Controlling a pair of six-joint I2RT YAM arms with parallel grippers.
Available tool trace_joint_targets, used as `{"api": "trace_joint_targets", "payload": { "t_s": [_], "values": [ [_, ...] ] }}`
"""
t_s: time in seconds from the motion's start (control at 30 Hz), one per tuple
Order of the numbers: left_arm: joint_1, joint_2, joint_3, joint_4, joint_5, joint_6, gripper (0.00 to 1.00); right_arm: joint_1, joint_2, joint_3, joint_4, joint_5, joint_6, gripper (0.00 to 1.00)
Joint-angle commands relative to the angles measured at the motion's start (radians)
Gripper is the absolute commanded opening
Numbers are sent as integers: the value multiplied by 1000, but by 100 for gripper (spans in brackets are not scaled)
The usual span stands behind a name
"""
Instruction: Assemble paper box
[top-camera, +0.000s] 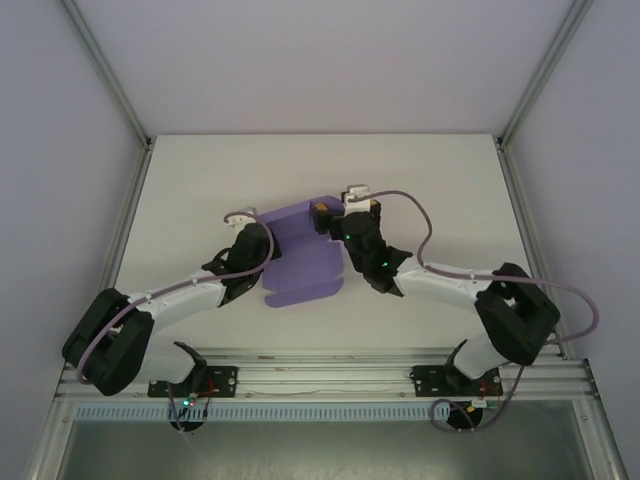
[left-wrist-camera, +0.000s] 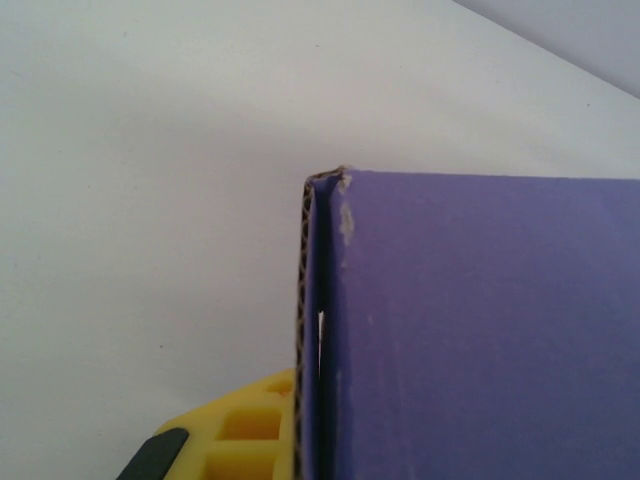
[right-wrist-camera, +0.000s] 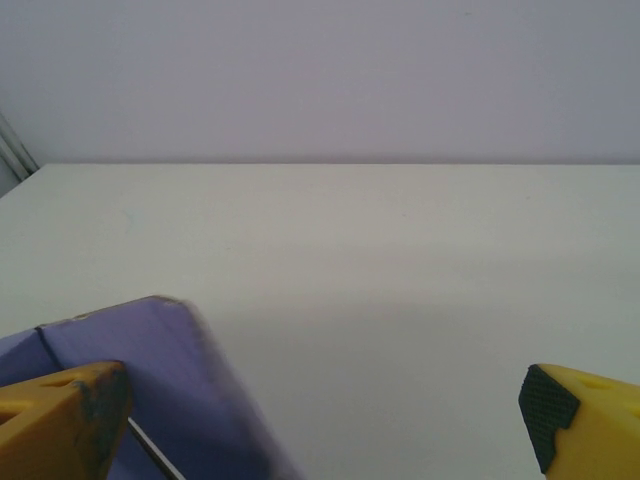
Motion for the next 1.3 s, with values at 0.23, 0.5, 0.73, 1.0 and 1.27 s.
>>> {"api": "trace_joint_targets", "payload": {
  "t_s": [0.23, 0.5, 0.73, 1.0, 1.27],
  "values": [
    [-3, -94, 31, -87, -106, 10, 0, -119, -151, 5, -372, -259, 83, 100],
    [-3, -108, 31, -90, -92, 14, 0, -126, -84, 30, -376, -266, 52, 99],
    [-3, -72, 34, -63, -45, 22, 0, -124, -31, 14, -205, -315, 51, 100],
    [-3, -33, 47, -55, -15, -14, 0, -87, 63, 54, -140, -405, -36, 100],
    [-3, -11, 48, -52, -18, -9, 0, -29, 92, 119, -232, -170, -86, 100]
  ]
}}
